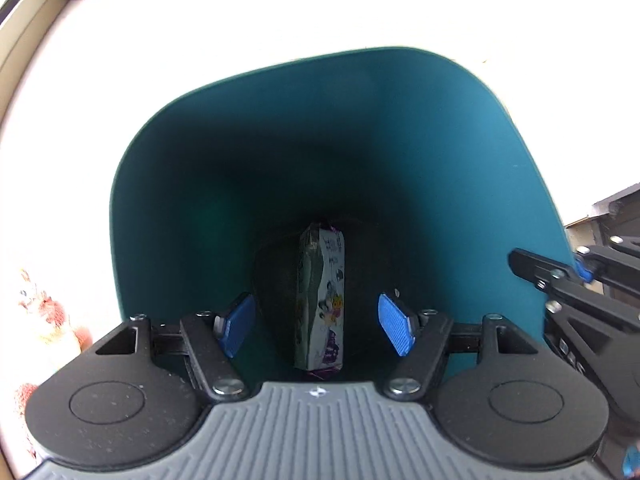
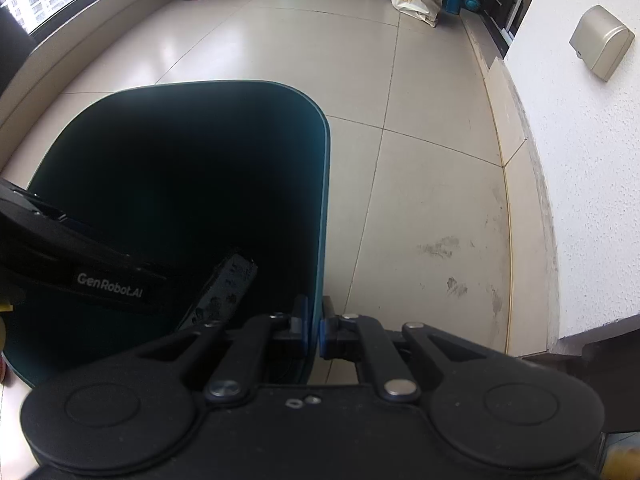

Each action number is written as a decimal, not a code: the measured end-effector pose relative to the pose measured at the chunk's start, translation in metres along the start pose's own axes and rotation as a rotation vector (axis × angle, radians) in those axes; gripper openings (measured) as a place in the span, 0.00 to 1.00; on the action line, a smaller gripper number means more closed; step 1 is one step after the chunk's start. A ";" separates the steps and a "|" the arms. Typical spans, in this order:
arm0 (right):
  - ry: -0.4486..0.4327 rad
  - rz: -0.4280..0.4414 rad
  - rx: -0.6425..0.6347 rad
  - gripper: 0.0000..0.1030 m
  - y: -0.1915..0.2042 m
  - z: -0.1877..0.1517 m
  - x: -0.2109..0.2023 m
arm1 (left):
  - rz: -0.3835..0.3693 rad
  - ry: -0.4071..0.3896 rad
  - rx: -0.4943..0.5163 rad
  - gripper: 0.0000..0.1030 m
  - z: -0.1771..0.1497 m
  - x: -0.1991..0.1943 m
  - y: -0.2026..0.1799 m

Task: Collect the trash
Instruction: 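Carry the snack bag over the teal bin and open the left tool, then move the left tool to the clear plastic wrapper with green print, then grasp the clear plastic wrapper with the left tool and lift, then lower the wrapper into the teal bin and open the left tool, then move the left tool down to the small red chip packet, then close the left tool on the red chip packet and lift, then carry the chip packet over the teal bin and open the left tool, then move the left tool back toward the red mesh net bag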

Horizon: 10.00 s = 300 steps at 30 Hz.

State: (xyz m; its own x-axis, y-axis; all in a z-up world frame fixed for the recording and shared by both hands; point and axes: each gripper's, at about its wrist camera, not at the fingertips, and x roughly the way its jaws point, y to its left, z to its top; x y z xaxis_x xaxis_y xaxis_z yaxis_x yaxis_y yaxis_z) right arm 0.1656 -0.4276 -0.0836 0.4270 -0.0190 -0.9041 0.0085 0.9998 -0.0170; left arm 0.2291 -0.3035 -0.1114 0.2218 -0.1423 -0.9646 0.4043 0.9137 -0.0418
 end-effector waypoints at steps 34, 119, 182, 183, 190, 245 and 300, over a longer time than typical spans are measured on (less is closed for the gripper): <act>0.028 0.000 -0.007 0.05 -0.002 0.006 0.005 | -0.008 -0.027 -0.293 0.79 -0.032 0.050 0.223; 0.087 0.034 -0.042 0.08 0.006 -0.014 0.028 | -0.096 -0.058 -0.113 0.63 -0.016 -0.015 0.030; 0.125 0.071 -0.021 0.11 0.005 -0.013 0.039 | -0.007 0.197 -0.428 0.73 -0.069 0.238 0.199; 0.125 0.073 -0.021 0.11 0.005 -0.013 0.039 | -0.006 0.194 -0.430 0.69 -0.068 0.237 0.199; 0.119 0.071 -0.022 0.11 0.004 -0.014 0.035 | 0.023 0.216 -0.472 0.39 -0.067 0.232 0.201; 0.098 0.035 -0.100 0.09 0.024 -0.014 0.034 | -0.069 -0.057 -0.038 0.40 -0.004 -0.007 0.032; 0.063 -0.056 0.034 0.04 0.011 -0.018 0.013 | 0.033 -0.225 -0.278 0.73 -0.114 -0.107 0.190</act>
State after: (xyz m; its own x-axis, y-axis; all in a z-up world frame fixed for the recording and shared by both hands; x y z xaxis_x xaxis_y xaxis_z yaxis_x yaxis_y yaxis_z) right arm 0.1552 -0.4166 -0.1030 0.3676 -0.0742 -0.9270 0.0624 0.9965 -0.0550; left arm 0.1812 -0.0713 -0.0456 0.4329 -0.1624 -0.8867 0.1431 0.9835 -0.1103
